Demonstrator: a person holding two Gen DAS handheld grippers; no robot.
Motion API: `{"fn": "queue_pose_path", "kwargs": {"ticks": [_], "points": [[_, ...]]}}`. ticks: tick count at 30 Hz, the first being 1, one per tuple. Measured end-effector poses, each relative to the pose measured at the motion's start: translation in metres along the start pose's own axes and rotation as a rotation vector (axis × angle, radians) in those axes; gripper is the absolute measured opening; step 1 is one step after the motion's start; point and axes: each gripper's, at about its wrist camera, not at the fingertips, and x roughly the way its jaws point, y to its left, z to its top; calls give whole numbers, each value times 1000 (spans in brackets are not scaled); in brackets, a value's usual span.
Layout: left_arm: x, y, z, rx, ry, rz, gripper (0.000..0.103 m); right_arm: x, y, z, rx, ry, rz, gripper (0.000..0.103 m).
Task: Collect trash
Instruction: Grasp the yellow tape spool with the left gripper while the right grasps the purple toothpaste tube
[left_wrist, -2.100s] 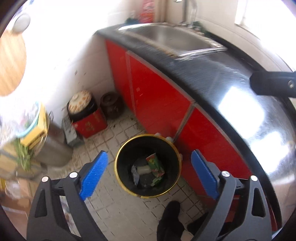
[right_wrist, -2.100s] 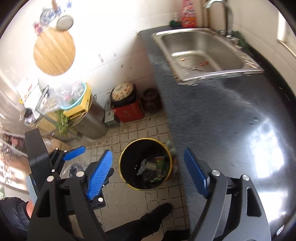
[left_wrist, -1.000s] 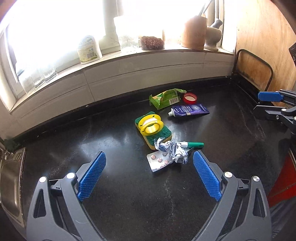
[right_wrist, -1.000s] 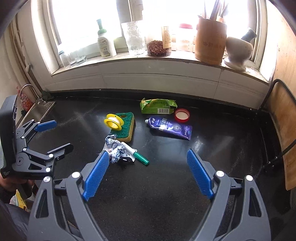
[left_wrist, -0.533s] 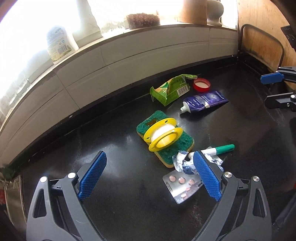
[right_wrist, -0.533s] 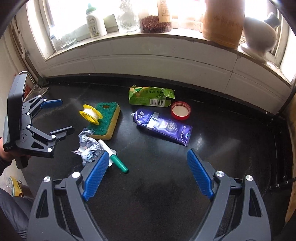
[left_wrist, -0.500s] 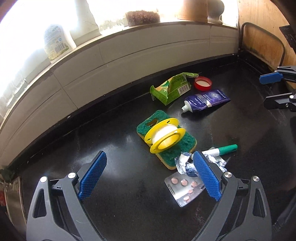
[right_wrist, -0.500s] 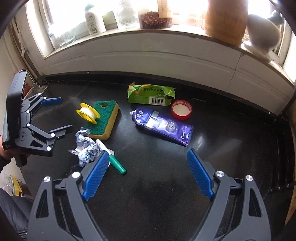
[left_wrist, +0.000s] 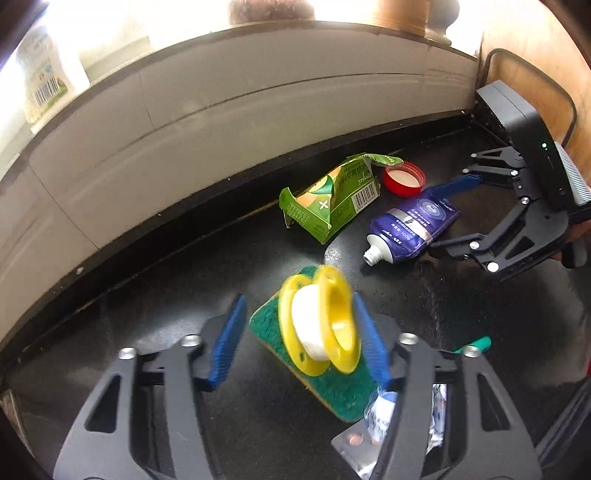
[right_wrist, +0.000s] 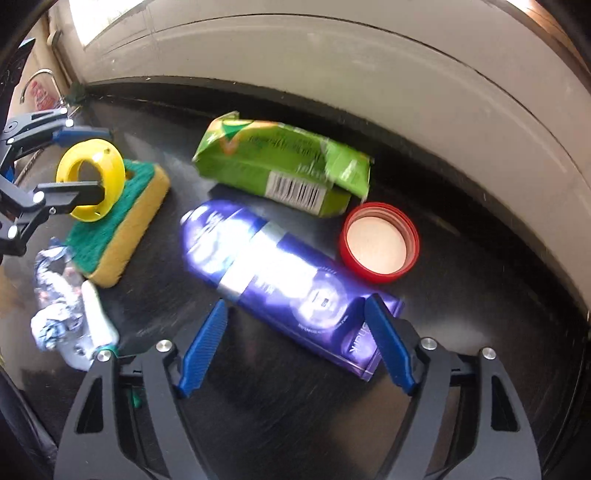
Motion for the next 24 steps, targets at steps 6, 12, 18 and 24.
{"fn": "queue_pose_path", "kwargs": {"ticks": [6, 12, 18, 24], "points": [[6, -1, 8, -90, 16, -38, 23, 1, -1, 10, -35, -28, -15, 35], [-4, 6, 8, -176, 31, -27, 19, -6, 17, 6, -52, -42, -62, 1], [-33, 11, 4, -241, 9, 7, 19, -17, 34, 2, -71, -73, -116, 1], [-41, 11, 0, -249, 8, 46, 19, -1, 45, 1, -98, -36, -95, 10]]}}
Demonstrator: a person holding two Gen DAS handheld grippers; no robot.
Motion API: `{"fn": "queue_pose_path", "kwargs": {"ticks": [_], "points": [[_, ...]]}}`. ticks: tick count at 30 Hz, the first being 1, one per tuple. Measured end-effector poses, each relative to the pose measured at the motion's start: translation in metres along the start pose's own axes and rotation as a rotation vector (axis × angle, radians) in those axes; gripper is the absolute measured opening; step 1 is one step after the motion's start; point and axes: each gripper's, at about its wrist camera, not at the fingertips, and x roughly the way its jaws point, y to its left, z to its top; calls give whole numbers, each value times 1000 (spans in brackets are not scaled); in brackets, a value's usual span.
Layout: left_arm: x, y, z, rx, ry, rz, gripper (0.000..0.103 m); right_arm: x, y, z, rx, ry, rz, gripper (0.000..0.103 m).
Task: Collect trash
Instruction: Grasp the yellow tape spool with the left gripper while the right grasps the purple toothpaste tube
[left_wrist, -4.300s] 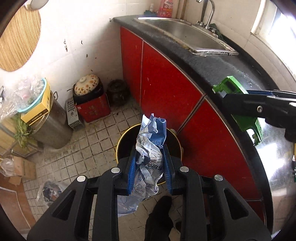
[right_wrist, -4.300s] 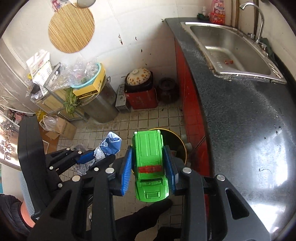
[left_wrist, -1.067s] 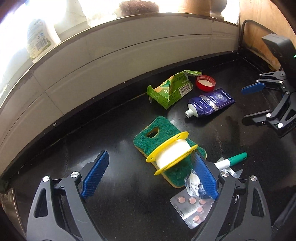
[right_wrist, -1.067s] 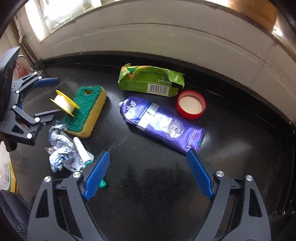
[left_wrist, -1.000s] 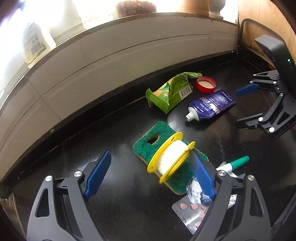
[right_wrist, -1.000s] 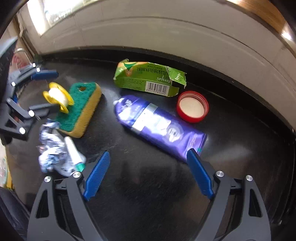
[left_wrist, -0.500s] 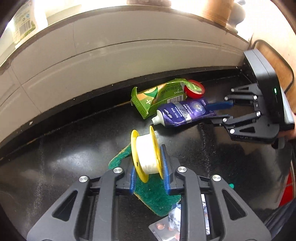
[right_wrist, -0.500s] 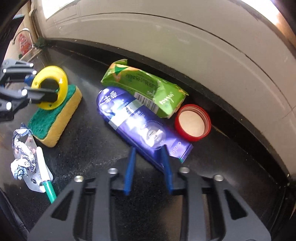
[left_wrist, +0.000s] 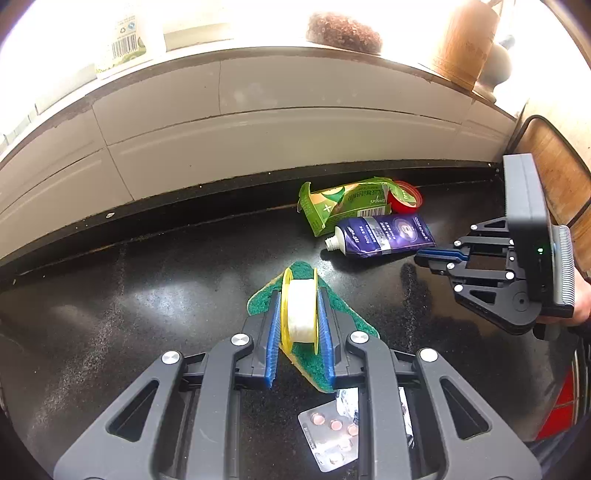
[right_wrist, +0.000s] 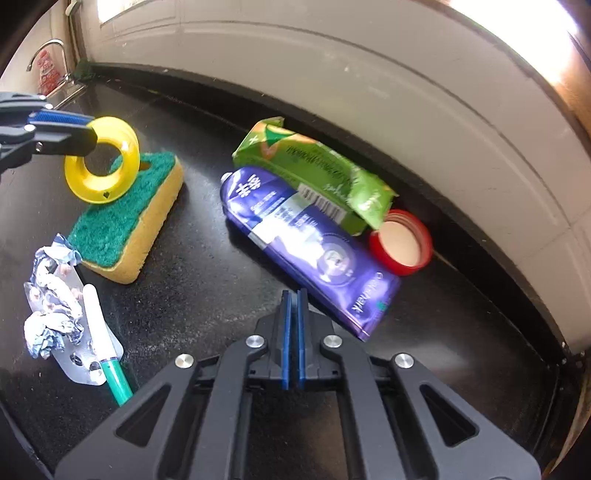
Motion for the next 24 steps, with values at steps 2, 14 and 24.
{"fn": "queue_pose_path", "kwargs": {"ticks": [2, 14, 24], "points": [[-4, -4, 2, 9, -3, 10, 18, 7, 5, 4, -23, -1, 45, 33], [-9, -10, 9, -46, 12, 43, 19, 20, -17, 25, -176, 2, 138, 67], [-10, -11, 12, -53, 33, 76, 18, 43, -28, 45, -170, 57, 291, 57]]}}
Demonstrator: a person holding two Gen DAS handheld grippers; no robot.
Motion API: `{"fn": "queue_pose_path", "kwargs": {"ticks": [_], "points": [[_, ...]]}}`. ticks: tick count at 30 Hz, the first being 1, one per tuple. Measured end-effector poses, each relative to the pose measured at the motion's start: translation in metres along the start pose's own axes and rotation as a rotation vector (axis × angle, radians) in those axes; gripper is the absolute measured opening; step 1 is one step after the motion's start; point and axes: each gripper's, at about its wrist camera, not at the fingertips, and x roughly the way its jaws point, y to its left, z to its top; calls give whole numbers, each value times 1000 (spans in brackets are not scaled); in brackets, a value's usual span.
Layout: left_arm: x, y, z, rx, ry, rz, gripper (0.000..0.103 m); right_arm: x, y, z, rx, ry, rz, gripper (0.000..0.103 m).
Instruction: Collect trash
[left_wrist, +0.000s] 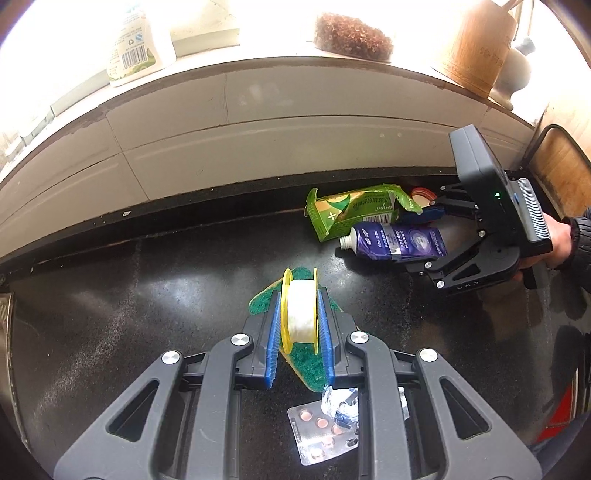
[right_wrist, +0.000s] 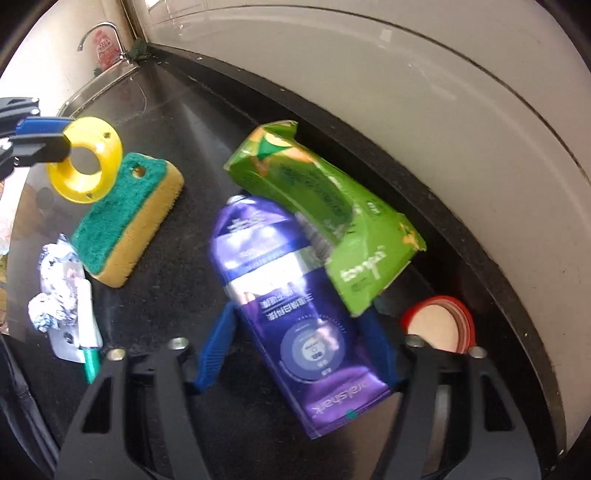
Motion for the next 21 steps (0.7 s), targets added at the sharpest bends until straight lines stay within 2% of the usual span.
{"fn": "queue_pose_path", "kwargs": {"ticks": [2, 8, 13, 14, 16, 21], "points": [[-3, -1, -2, -4, 1, 4, 18, -4, 9, 0, 29, 3, 17, 51], [-20, -6, -12, -9, -5, 11, 18, -16, 51, -28, 137, 13, -23, 49], [-44, -12, -29, 3, -27, 3, 18, -44, 95, -55, 270, -14, -69, 47], [-48, -14, -33, 8, -31, 3, 18, -52, 102, -60, 291, -23, -82, 10], [-57, -18, -42, 18, -38, 2, 18, -64, 114, -67, 358, -18, -121, 8], [-71, -20, -66, 30, -39, -6, 18, -71, 132, -85, 464, -9, -119, 8]]}}
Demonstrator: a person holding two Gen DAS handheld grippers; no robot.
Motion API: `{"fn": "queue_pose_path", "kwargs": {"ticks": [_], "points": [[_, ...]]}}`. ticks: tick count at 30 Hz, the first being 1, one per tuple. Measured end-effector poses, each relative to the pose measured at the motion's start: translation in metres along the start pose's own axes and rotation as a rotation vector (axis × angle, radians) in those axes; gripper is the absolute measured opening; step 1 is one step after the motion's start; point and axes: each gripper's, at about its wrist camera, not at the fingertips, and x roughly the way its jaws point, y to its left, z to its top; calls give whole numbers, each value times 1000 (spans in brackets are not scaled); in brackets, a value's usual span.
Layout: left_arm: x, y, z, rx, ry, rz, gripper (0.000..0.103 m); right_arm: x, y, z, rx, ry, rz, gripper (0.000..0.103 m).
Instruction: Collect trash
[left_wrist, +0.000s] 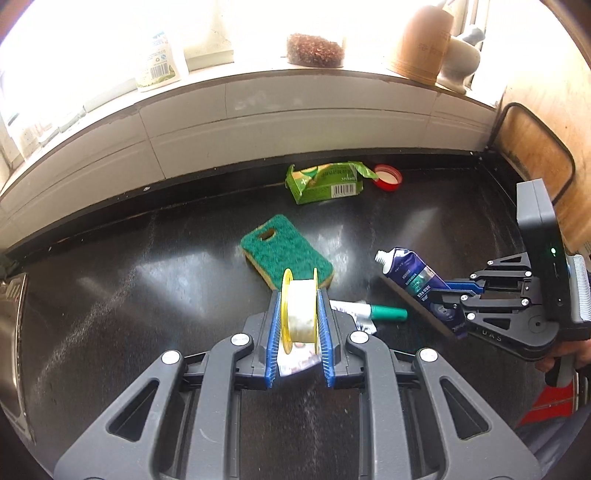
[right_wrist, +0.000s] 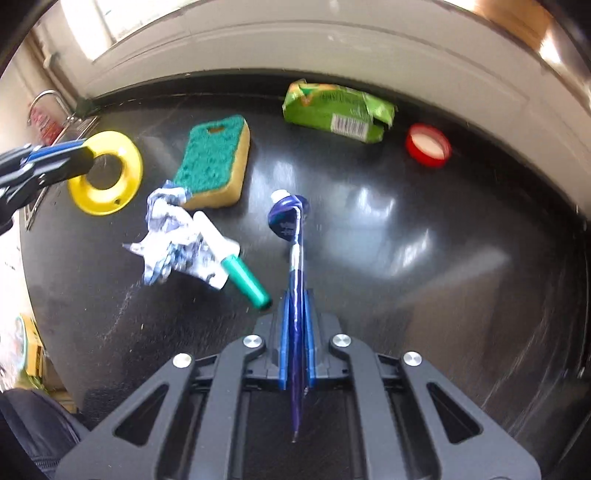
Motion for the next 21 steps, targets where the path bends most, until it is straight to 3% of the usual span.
{"fn": "queue_pose_path", "kwargs": {"ticks": [2, 4, 5, 6, 10, 15, 21], "points": [[-5, 1, -7, 4, 1, 2, 18, -6, -4, -7, 41, -6, 27, 9], [-13, 2, -15, 14, 1, 13, 18, -15, -26, -7, 55, -27, 34, 26], [-15, 3, -17, 16, -1, 17, 18, -16, -28, -5, 55, -37, 38, 58], [-18, 5, -21, 13, -3, 22, 18, -17, -35, -1, 53, -47, 43, 75], [-28, 15, -29, -25, -6, 41, 18, -8, -39, 5, 12, -18, 36, 71], [-33, 20, -38, -65, -1, 70, 18, 14, -58, 4, 84, 65, 36, 71], [-31, 20, -41, -95, 5, 82, 18, 31, -37, 3, 28, 61, -83, 71]]}}
